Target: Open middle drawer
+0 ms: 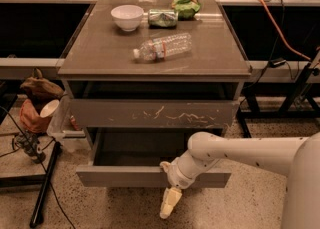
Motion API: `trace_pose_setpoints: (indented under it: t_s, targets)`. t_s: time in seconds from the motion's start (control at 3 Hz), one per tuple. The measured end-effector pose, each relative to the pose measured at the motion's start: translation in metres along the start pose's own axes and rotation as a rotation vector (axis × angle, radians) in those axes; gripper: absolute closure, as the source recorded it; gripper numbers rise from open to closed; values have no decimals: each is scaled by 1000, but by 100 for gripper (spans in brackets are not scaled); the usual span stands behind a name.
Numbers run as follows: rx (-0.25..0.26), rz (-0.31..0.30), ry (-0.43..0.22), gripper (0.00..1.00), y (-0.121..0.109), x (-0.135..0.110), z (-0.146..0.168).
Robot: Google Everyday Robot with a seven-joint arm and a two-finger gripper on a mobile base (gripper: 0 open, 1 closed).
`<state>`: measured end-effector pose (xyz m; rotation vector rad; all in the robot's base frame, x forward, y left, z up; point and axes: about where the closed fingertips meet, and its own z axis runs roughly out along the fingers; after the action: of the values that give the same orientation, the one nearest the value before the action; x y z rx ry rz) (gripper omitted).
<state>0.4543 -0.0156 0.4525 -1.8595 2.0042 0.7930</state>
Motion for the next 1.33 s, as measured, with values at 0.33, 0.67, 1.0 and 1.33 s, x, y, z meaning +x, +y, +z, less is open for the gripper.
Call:
trace_pose_setpoints:
  t_s: [0.33, 0.67, 1.0, 1.33]
  targets:
    - [-9, -8, -3, 0, -8, -3, 5]
    - [-54, 7, -14, 0, 9, 0, 14]
    - [-73, 29, -32, 0, 27, -2, 12]
    - [-104, 96, -56, 0, 74, 7, 9]
